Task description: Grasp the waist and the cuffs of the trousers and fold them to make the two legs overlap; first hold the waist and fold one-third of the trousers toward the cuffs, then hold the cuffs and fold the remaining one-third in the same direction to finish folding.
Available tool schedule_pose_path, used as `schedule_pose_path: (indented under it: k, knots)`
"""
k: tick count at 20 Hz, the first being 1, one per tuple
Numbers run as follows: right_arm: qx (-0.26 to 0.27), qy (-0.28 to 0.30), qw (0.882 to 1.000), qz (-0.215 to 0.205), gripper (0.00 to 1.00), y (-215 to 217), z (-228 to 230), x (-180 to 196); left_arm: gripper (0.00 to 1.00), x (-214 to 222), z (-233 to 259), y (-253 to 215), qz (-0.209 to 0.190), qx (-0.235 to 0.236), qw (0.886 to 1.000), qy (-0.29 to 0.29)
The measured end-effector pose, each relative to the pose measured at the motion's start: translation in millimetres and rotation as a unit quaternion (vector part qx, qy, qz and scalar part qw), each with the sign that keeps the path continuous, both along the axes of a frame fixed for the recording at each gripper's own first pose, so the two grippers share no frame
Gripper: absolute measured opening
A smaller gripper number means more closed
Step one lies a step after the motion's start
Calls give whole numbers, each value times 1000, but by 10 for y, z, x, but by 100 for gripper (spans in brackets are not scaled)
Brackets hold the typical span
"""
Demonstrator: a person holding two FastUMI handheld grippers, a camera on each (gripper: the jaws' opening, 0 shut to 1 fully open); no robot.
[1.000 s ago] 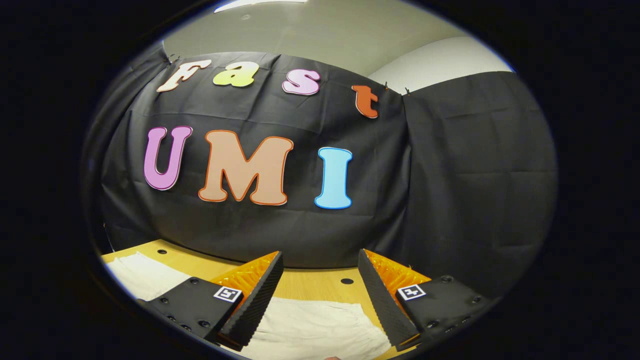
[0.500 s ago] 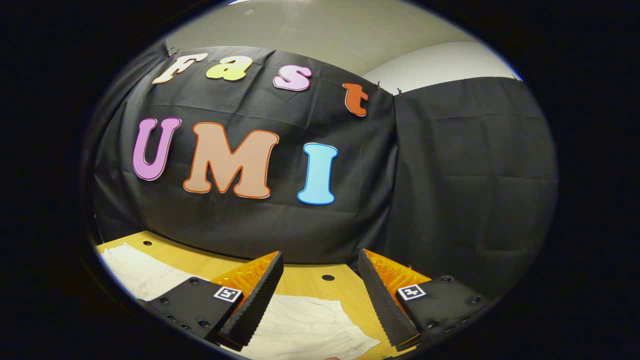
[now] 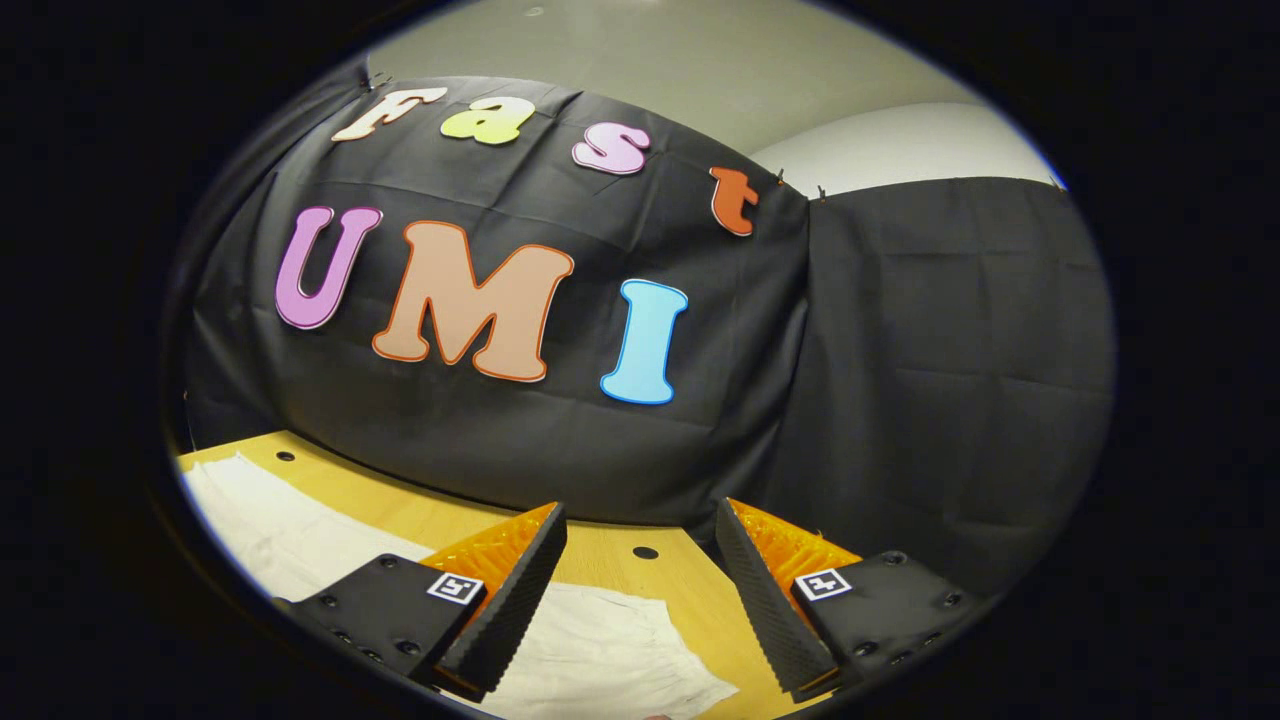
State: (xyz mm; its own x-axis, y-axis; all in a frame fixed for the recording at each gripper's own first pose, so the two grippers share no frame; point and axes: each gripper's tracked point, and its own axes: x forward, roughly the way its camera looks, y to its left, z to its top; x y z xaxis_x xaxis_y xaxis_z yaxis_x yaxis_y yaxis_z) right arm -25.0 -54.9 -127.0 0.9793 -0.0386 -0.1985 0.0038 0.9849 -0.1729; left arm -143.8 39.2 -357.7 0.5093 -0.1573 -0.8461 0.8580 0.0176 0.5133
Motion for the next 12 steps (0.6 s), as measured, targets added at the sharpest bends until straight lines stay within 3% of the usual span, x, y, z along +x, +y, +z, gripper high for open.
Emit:
schedule_pose_path:
  k: [2,3,5,8,12]
  knots:
    - [-18,8,1000,-3,97,-27,-55,20,28,-56,-32,16,5,-3,1000,6]
    - [-28,11,1000,0,97,-25,-98,21,15,-65,-53,10,0,0,1000,4]
    - [-51,17,998,21,97,-16,-191,-47,3,-55,-59,14,-9,6,1000,-12]
    - [-123,23,990,70,98,-23,-347,-139,1,-62,-58,16,-3,1,1000,-21]
    - [-242,49,958,148,99,-112,-757,-366,0,-64,-53,10,4,-4,1000,-17]
